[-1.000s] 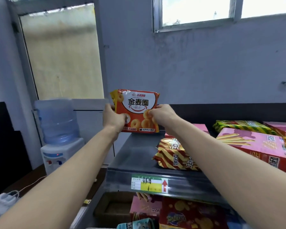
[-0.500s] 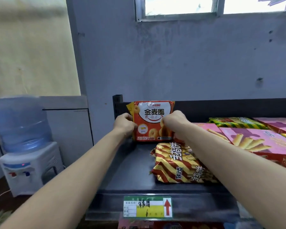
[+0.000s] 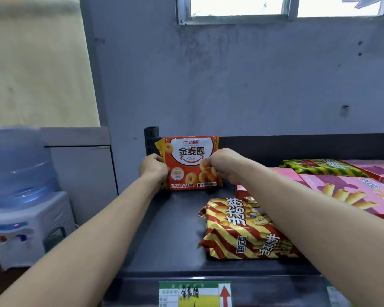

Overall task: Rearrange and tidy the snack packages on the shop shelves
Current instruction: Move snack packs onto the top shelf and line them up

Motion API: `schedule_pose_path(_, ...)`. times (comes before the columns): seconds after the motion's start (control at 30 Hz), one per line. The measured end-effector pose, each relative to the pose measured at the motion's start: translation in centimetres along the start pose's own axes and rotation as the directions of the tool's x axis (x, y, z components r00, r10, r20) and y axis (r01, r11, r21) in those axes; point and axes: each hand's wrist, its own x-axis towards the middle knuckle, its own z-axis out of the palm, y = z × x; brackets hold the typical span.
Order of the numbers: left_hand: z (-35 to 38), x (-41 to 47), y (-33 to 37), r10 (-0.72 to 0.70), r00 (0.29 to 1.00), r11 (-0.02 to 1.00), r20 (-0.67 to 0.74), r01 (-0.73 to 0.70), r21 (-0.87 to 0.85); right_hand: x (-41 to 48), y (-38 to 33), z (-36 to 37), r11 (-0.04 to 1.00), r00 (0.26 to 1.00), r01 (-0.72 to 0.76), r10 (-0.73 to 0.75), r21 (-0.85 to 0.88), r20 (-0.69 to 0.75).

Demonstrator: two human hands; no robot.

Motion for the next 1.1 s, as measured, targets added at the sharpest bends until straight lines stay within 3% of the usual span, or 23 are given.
schedule_pose_path(0.27,-0.5,-0.9,0.5,-0.032,0.999,0.999,0.012,0.032,0.015,-0.8,0.3,-0.2,0.997,0.998,0.065,-0.065,-0.043,-0.003)
schedule_pose_path(0.47,-1.4,-3.7,3.0,0.095,0.995,0.993,-0.013,-0.094,0.065,-3.9,0.1,-1.7,0.974,0.976,0.202,-0.209,-0.104,-0.055)
schedule_pose_path(0.57,-1.2,-6.5,4.1,0.183,0.982,0.98,0.052,-0.186,0.068,-6.4,0.7,-2.1,0.945,0.95,0.301,-0.309,-0.13,-0.047)
schedule_pose_path(0.73,-0.6,-13.0,5.0,0.316,0.929,0.937,0.195,-0.337,0.088,-9.3,2.8,-2.4,0.823,0.859,0.466,-0.509,-0.323,-0.057)
schedule_pose_path(1.1,-1.3,-26.9,6.6,0.367,0.918,0.914,0.151,-0.386,0.127,-18.9,8.4,-8.6,0.706,0.739,0.632,-0.674,-0.32,-0.026)
